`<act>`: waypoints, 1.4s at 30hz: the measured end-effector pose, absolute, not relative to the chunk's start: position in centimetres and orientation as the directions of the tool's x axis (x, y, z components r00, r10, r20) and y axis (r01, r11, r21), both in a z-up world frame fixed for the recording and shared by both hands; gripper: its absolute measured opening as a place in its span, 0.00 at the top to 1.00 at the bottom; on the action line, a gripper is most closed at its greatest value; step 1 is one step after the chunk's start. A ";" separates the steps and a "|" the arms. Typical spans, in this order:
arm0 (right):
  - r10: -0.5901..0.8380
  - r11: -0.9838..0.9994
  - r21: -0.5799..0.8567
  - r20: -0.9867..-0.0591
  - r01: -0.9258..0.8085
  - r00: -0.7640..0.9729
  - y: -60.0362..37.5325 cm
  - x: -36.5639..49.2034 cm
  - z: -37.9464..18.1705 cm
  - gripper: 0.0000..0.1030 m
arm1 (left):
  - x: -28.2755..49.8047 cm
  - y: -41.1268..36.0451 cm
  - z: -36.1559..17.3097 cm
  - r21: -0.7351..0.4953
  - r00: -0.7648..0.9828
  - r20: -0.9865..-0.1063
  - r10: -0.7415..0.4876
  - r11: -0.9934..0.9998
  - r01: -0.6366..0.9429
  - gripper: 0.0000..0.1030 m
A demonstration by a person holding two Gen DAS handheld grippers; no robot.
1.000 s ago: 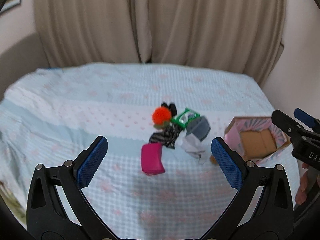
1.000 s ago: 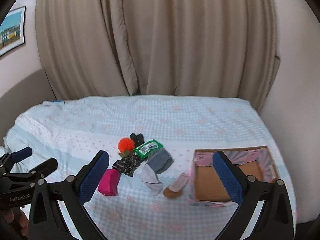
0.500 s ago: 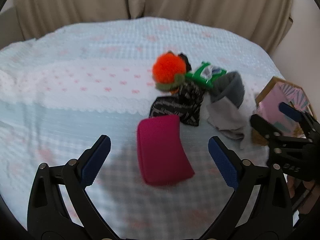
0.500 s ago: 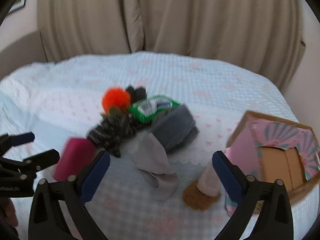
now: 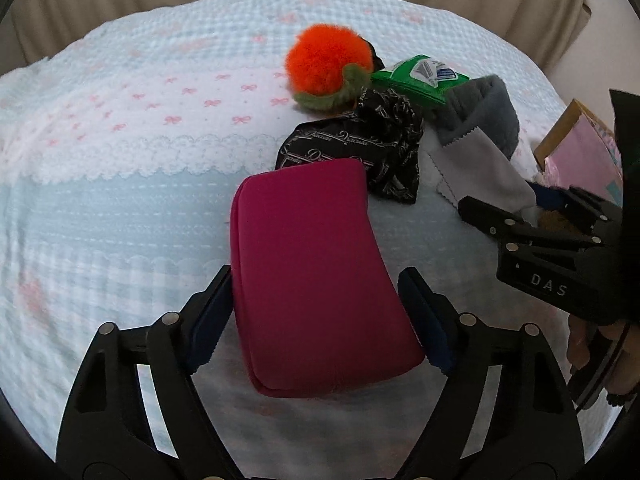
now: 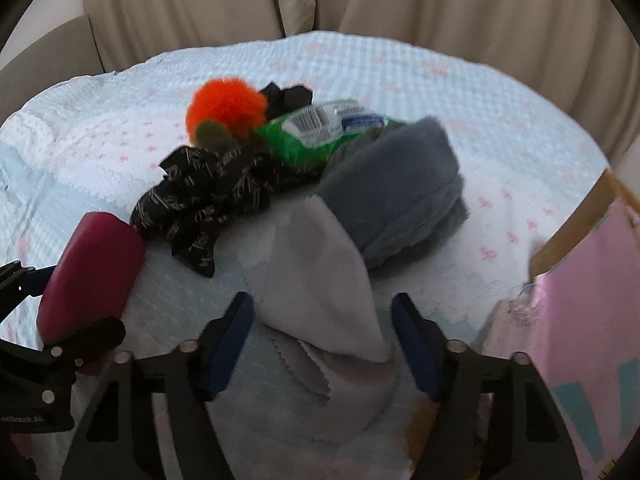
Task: Organize soft objects
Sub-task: 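Grasp the magenta pouch with the left tool while the right tool grasps the grey cloth, then carry both items into the cardboard box and open both tools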
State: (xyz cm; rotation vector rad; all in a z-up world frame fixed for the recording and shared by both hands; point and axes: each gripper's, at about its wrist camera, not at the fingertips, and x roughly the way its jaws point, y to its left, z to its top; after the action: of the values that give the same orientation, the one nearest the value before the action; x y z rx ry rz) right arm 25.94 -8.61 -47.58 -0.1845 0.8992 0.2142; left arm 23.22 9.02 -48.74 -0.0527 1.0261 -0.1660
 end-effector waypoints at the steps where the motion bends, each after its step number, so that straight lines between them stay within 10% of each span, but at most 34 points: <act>1: 0.113 0.963 -0.058 -0.797 -0.262 0.593 -8.7 26.1 -47.8 0.50 | 23.4 9.0 -48.8 -0.121 0.501 -0.851 -0.161 0.986 0.111 0.27; 10: 0.100 0.956 -0.088 -0.798 -0.279 0.595 -7.5 25.4 -48.0 0.89 | 24.1 9.9 -48.3 -0.140 0.495 -0.851 -0.176 0.984 0.109 0.56; 42: 0.194 0.981 0.113 -0.682 -0.161 0.705 -17.3 16.3 -21.4 0.91 | 19.1 0.0 -20.1 -0.168 0.639 -0.739 -0.212 0.977 0.130 0.59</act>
State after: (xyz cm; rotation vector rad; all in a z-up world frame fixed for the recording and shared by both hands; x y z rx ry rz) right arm 16.28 -17.33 -21.44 0.0459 0.7637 0.1970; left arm 19.10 0.05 -20.13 -0.1028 0.8557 -0.1956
